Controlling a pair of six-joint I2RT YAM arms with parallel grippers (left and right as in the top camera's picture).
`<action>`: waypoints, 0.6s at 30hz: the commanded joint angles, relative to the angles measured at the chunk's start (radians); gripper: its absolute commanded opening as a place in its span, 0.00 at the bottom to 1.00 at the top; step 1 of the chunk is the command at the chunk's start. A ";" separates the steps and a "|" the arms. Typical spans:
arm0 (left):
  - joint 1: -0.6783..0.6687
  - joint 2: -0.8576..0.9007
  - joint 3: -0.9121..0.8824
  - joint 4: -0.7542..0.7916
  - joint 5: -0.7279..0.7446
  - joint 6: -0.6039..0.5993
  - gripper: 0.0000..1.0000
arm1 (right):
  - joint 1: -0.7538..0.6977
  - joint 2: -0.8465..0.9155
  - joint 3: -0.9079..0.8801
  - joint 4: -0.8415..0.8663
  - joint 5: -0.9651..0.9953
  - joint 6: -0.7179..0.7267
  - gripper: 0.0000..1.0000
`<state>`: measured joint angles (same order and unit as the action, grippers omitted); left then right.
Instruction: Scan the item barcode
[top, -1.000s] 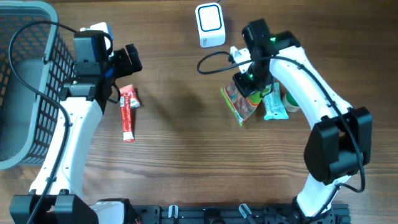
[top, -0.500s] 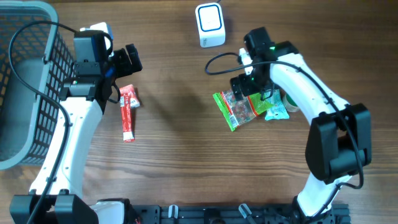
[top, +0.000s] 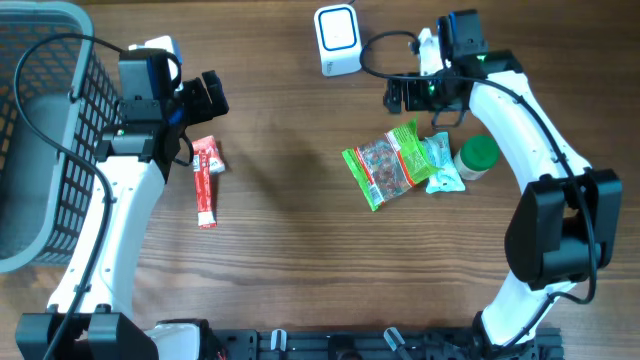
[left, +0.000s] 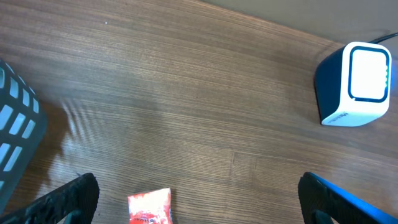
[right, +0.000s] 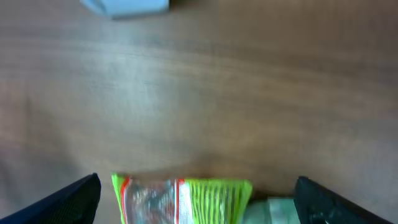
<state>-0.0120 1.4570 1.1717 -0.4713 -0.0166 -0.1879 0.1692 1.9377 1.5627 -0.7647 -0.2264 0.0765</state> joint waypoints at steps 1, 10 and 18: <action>0.003 0.010 0.001 0.003 0.009 0.001 1.00 | 0.003 0.001 0.019 0.050 -0.019 0.012 1.00; 0.003 0.010 0.001 0.003 0.009 0.001 1.00 | 0.003 0.001 0.019 0.062 -0.019 0.012 1.00; 0.003 0.010 0.001 0.003 0.009 0.001 1.00 | 0.003 0.001 0.019 0.062 -0.019 0.012 1.00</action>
<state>-0.0120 1.4570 1.1717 -0.4709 -0.0166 -0.1879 0.1692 1.9377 1.5627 -0.7082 -0.2287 0.0792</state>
